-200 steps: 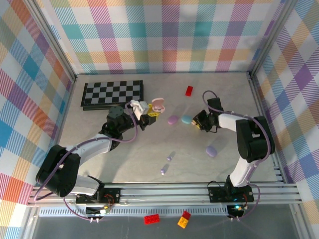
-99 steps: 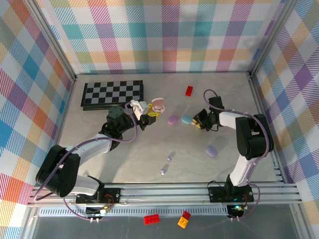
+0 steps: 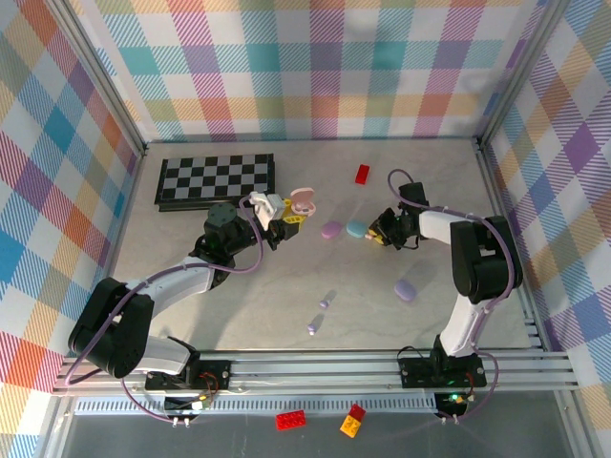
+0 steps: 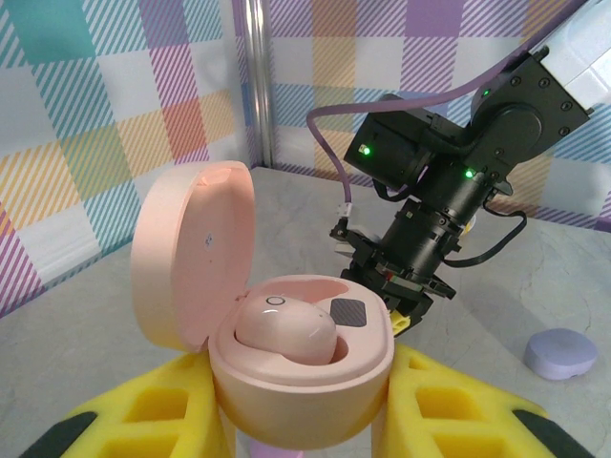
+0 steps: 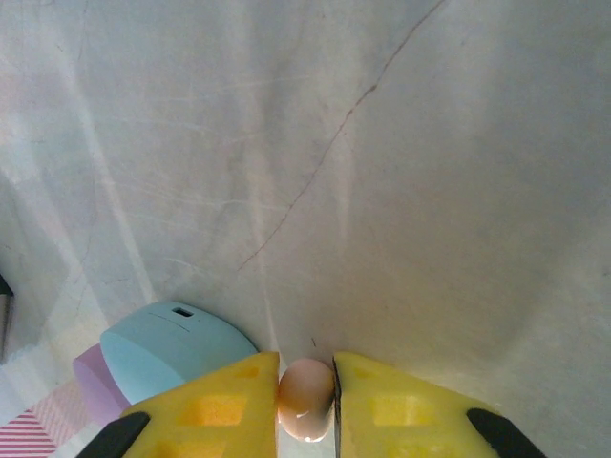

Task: Insert wireless bluetooth earbuds into charging case

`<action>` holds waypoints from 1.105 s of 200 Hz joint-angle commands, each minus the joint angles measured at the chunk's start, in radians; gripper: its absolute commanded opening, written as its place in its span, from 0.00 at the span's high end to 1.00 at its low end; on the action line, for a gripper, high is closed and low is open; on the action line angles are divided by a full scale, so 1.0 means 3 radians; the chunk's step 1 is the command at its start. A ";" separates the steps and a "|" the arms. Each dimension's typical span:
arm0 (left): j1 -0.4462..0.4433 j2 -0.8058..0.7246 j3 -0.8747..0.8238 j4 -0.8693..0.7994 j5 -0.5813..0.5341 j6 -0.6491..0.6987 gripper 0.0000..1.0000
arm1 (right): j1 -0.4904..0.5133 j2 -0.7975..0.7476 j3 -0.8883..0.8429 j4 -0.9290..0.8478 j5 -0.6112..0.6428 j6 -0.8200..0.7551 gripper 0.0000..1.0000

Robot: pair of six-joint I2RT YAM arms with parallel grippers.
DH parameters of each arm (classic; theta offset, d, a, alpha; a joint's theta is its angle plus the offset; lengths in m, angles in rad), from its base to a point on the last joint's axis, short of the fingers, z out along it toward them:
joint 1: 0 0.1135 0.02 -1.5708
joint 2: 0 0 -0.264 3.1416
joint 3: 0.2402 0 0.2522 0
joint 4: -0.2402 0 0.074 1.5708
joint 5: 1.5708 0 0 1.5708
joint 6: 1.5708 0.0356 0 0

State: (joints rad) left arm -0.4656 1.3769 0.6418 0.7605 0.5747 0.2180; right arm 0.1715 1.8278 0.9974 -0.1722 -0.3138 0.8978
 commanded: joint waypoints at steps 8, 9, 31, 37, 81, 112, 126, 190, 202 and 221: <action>0.0028 -0.0076 -0.0048 0.0058 0.0068 0.0024 0.69 | 0.0016 -0.0254 0.0018 -0.0251 0.0148 -0.0278 0.81; 0.0028 -0.0075 -0.0048 0.0058 0.0068 0.0024 0.69 | 0.0016 -0.0259 0.0014 -0.0255 0.0150 -0.0288 0.81; 0.0028 -0.0058 -0.0028 0.0053 0.0083 0.0025 0.69 | 0.0026 -0.0433 -0.0029 -0.0376 0.0170 -0.0520 0.80; 0.0029 -0.0052 -0.0028 0.0055 0.0091 0.0024 0.69 | 0.0031 -0.0494 -0.0054 -0.0394 0.0172 -0.0586 0.80; 0.0005 -0.0029 -0.0035 0.0024 0.0122 0.0041 0.69 | 0.0175 -0.0999 -0.0073 -0.0765 0.0384 -0.1104 0.80; -0.0061 -0.0005 -0.0048 -0.0056 0.0080 0.0119 0.69 | 0.0276 -0.1380 -0.0083 -0.0867 0.0391 -0.1472 0.79; -0.0091 0.0022 -0.0034 -0.0056 0.0074 0.0129 0.69 | 0.0319 -0.1520 -0.0066 -0.0911 0.0393 -0.1576 0.79; -0.0234 0.0218 0.0099 -0.0060 0.0079 0.0221 0.69 | 0.0780 -0.1858 0.0286 -0.1205 0.0565 -0.1867 0.79; -0.0257 0.0250 0.0120 -0.0068 0.0084 0.0234 0.69 | 0.0878 -0.1884 0.0350 -0.1200 0.0557 -0.1864 0.79; -0.0292 0.0292 0.0145 -0.0071 0.0094 0.0260 0.69 | 0.1008 -0.1886 0.0473 -0.1217 0.0547 -0.1865 0.79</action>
State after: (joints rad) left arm -0.5308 1.4532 0.6487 0.7292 0.5850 0.2638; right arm 0.4343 1.2869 1.0786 -0.5129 -0.1596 0.3729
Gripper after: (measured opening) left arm 0.323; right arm 0.211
